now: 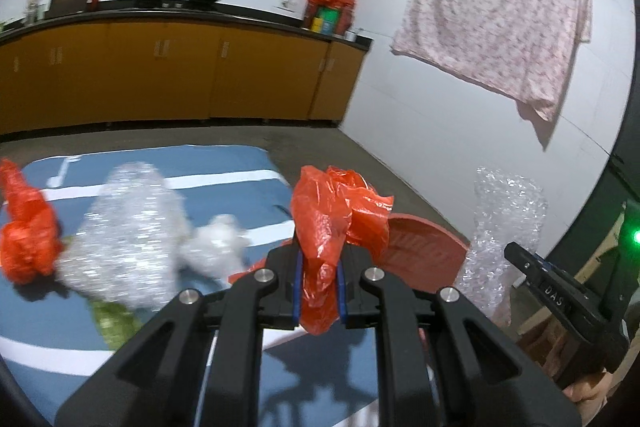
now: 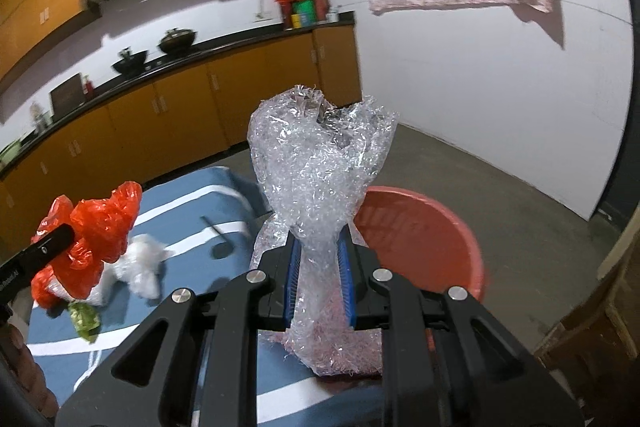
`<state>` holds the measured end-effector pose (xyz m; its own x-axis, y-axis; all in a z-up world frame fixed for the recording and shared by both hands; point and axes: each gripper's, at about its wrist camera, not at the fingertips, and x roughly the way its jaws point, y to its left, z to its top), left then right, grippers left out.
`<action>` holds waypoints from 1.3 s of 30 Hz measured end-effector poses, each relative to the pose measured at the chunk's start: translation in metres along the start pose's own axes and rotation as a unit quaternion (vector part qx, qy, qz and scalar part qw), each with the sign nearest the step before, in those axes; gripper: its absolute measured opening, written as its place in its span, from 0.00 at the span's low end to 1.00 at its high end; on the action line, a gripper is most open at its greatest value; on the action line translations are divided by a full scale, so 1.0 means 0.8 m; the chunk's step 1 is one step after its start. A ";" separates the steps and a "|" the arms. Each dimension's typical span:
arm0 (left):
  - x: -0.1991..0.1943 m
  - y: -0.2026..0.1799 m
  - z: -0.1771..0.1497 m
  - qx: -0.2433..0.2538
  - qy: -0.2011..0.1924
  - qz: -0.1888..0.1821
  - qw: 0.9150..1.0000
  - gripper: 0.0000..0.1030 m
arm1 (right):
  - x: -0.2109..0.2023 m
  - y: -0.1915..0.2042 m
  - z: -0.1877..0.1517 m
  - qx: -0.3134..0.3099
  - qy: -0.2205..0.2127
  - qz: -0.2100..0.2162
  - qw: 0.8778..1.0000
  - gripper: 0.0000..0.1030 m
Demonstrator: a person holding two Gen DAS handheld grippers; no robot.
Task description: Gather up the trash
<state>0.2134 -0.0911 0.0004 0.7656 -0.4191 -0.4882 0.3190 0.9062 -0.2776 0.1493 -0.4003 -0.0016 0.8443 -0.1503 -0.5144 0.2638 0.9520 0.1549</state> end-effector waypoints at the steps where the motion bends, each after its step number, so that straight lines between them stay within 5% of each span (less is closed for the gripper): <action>1: 0.008 -0.007 -0.001 0.003 0.003 -0.006 1.000 0.13 | 0.001 -0.006 0.000 0.004 0.000 -0.005 1.000 0.18; 30: 0.182 -0.125 -0.024 0.049 0.086 -0.088 0.991 0.14 | 0.074 -0.086 0.002 0.075 0.015 -0.033 0.996 0.18; 34: 0.193 -0.127 -0.028 0.045 0.093 -0.090 0.991 0.25 | 0.078 -0.087 0.001 0.080 0.015 -0.020 0.996 0.20; 39: 0.195 -0.117 -0.029 0.035 0.095 -0.085 0.991 0.38 | 0.078 -0.092 -0.005 0.086 0.017 -0.014 0.996 0.39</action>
<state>0.2898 -0.2425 -0.0691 0.5812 -0.5630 -0.5876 0.4774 0.8206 -0.3140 0.1807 -0.4787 -0.0488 0.8200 -0.1641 -0.5484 0.3658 0.8871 0.2815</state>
